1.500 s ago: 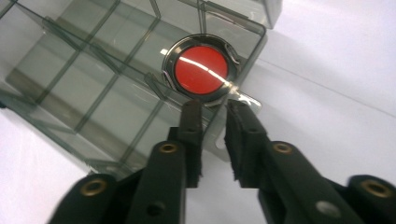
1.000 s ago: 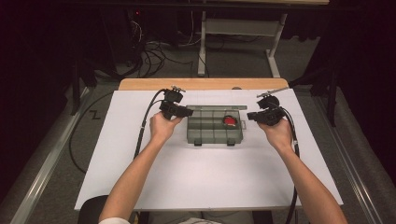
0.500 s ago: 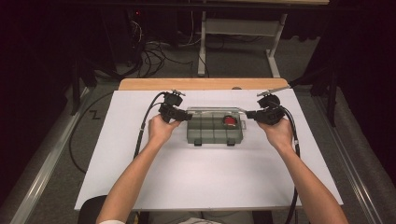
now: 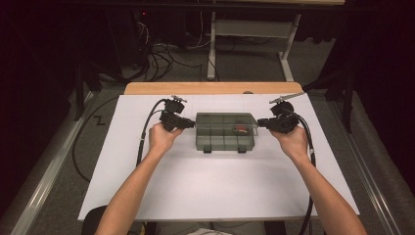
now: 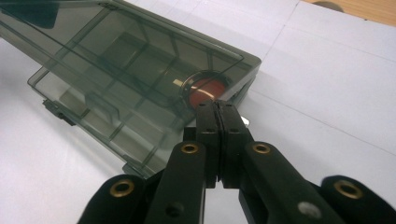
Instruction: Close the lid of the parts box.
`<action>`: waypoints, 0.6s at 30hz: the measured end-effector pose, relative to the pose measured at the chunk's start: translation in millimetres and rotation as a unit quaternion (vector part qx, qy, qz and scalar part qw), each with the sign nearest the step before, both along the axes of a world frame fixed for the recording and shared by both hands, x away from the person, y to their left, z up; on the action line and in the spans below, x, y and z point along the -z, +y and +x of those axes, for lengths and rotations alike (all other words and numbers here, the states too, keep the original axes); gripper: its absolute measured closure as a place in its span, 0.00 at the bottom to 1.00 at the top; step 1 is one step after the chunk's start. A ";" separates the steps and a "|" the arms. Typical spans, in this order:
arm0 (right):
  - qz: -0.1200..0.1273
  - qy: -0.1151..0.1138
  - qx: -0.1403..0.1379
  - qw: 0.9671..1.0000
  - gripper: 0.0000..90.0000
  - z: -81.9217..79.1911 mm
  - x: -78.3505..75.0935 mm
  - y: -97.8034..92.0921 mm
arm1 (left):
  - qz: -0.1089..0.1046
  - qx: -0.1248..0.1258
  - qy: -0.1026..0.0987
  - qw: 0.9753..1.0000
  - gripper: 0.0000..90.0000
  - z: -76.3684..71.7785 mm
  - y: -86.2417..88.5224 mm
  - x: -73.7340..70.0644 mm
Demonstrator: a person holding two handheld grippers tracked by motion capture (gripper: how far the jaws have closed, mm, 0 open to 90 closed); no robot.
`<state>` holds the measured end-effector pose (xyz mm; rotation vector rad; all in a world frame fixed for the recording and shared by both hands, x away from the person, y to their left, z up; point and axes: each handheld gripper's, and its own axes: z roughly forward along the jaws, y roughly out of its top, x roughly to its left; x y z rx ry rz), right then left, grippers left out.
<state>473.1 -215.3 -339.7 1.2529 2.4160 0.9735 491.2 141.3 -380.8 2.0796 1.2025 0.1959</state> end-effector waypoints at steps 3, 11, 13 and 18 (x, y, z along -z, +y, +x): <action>-0.004 0.002 -0.005 1.000 1.00 -1.7 1.8 1.3 | -0.006 0.000 -0.002 1.000 0.82 -2.1 0.7 -0.4; -0.003 0.007 -0.011 1.000 1.00 -3.6 9.1 0.3 | -0.014 0.004 -0.013 1.000 0.84 -9.7 -0.6 -3.3; -0.003 0.009 -0.011 1.000 1.00 -4.1 11.6 -0.2 | -0.017 0.002 -0.023 1.000 0.84 -12.2 -0.5 -4.4; -0.001 0.013 -0.014 1.000 1.00 -5.5 16.9 -1.0 | -0.024 0.005 -0.040 0.999 0.86 -17.8 -3.5 -7.2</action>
